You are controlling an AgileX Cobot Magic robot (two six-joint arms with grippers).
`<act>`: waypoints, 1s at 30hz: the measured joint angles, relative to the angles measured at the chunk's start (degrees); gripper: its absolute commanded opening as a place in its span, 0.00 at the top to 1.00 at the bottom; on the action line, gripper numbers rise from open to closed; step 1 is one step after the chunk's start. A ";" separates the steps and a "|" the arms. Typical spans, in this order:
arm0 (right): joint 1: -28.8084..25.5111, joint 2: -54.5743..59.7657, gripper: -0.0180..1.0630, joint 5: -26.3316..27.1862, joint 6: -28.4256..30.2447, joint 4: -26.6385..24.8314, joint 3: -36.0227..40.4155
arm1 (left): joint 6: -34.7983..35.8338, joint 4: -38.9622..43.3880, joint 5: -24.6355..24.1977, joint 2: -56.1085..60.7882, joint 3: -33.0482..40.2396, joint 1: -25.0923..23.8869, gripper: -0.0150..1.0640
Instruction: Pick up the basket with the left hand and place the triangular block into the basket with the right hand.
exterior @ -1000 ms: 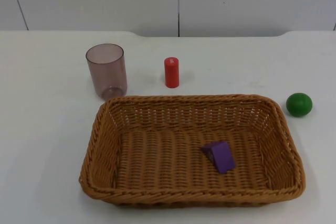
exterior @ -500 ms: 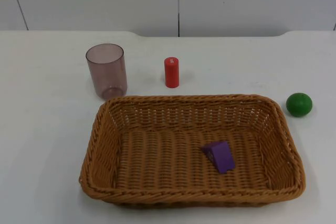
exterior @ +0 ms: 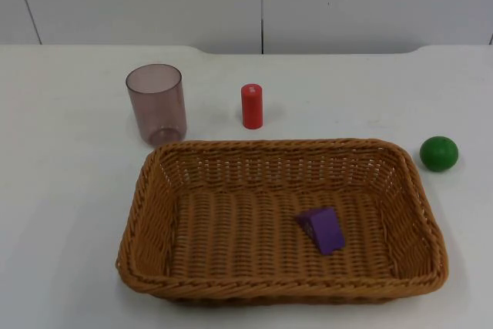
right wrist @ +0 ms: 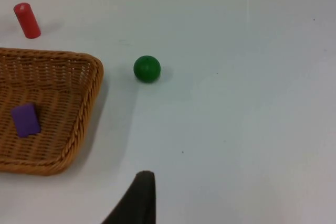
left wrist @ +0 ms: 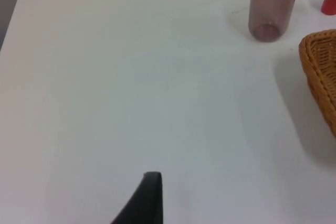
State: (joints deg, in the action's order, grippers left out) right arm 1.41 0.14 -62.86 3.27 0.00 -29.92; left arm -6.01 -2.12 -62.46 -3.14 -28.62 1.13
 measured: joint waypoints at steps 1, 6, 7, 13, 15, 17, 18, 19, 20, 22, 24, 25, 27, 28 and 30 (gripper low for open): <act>0.00 0.00 0.08 0.00 0.00 0.00 0.11 | 0.00 0.00 0.00 0.00 0.00 0.00 0.01; 0.00 0.00 0.08 0.25 0.00 0.00 0.33 | 0.00 0.00 0.11 0.00 0.00 0.00 0.01; 0.00 0.00 0.08 0.24 0.00 0.00 0.33 | 0.00 0.00 0.11 0.00 0.00 0.00 0.01; 0.00 0.00 0.08 0.24 0.00 0.00 0.33 | 0.11 0.00 0.11 0.00 0.00 0.00 0.01; 0.00 0.00 0.08 0.24 0.00 0.00 0.33 | 0.11 0.00 0.11 0.00 0.00 0.00 0.01; 0.00 0.00 0.08 0.24 0.00 0.00 0.33 | 0.11 0.00 0.11 0.00 0.00 0.00 0.01; 0.00 0.00 0.08 0.24 0.00 0.00 0.33 | 0.11 0.00 0.11 0.00 0.00 0.00 0.01; 0.00 0.00 0.08 0.36 -0.14 0.00 0.33 | 0.11 0.00 0.11 0.00 0.00 0.00 0.01; 0.00 0.00 0.08 0.36 -0.14 0.00 0.33 | 0.22 0.00 0.22 0.00 0.00 0.00 0.01; 0.00 0.00 0.08 0.36 -0.14 0.00 0.33 | 0.22 0.00 0.22 0.00 0.00 0.00 0.01; 0.00 0.00 0.08 0.36 -0.14 0.00 0.33 | 0.49 0.00 0.22 0.00 0.00 0.00 0.01; 0.00 0.00 0.08 0.36 -0.19 0.00 0.33 | 1.40 0.29 0.22 0.00 0.00 0.00 0.01; 0.00 0.00 0.08 0.36 -0.29 0.00 0.33 | 3.05 1.12 0.22 0.00 0.00 0.00 0.01; 0.00 0.00 0.08 0.36 -0.29 0.00 0.33 | 4.07 2.12 0.22 0.00 0.00 0.00 0.01; 0.00 0.00 0.08 0.36 -0.29 0.00 0.33 | 4.83 2.12 0.22 0.00 0.00 0.00 0.01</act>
State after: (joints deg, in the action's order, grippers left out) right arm 1.41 0.14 -62.51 2.98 0.00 -29.59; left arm -1.19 0.00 -62.24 -3.14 -28.62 1.13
